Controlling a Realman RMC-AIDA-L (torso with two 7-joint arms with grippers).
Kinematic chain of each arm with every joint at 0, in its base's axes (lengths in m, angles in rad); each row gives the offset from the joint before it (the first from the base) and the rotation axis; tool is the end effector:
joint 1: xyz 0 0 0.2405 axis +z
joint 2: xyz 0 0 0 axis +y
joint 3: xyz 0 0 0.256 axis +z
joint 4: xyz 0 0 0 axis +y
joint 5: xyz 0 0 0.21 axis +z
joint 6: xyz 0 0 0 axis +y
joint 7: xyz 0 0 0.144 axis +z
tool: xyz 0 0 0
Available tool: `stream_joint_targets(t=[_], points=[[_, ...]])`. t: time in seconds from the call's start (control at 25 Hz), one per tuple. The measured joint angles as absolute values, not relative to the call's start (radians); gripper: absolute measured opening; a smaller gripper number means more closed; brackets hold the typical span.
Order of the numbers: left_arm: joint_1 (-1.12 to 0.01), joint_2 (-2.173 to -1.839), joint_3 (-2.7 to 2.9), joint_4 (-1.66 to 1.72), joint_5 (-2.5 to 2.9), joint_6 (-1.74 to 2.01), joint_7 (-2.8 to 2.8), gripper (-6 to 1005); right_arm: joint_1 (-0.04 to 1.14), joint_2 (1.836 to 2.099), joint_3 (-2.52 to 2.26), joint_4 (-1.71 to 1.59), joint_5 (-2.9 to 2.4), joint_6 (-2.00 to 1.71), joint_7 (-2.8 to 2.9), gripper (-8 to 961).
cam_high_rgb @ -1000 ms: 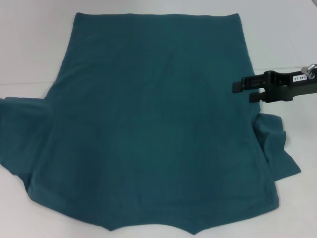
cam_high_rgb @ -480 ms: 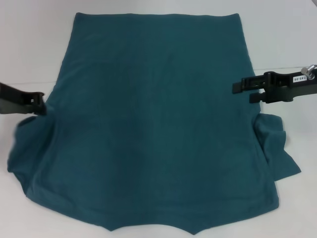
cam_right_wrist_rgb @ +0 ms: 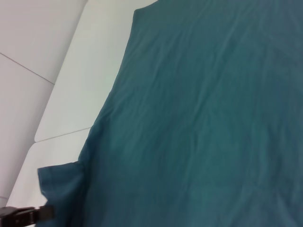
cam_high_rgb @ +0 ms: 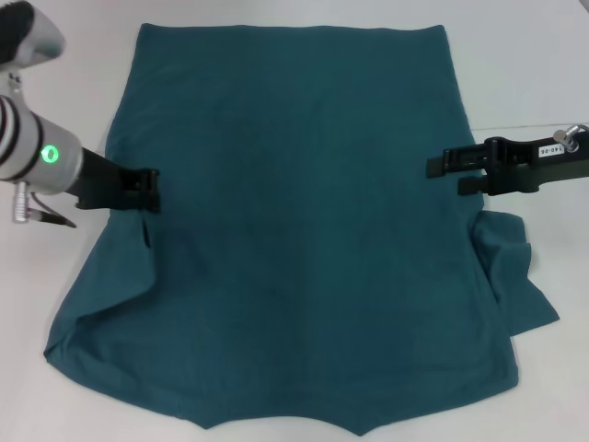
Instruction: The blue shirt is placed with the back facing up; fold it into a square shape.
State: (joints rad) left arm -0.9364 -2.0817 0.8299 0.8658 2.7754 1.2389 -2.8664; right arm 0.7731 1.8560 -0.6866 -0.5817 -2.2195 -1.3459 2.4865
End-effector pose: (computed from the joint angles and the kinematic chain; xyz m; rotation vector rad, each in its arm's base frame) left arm -0.1864 0.4499 0.0219 -2.0514 -1.5466 0.0059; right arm 0.2542 0.4240 0.0765 -2.1605 1.7448 0.4878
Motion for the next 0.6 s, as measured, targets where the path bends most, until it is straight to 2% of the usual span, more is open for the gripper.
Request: stream_joint_targets(t=[0.2,0.4,0.6], points=[[-0.969,-2.082,0.825,0.771,2.768,1.149,-2.877,46,0.773,1.861,-0.687,-0.581,-2.219,-1.348,2.486,819],[-0.969,-2.091,0.816,0.735,2.728,1.078,-2.855,73,0.769,1.861,-0.687,-0.581,-2.22,-1.351,2.485,818],[-0.961,-2.086,0.82,0.709,2.679,1.067,-2.777,100,0.764,1.861,-0.687,-0.581,-2.22,-1.352,2.484,817]])
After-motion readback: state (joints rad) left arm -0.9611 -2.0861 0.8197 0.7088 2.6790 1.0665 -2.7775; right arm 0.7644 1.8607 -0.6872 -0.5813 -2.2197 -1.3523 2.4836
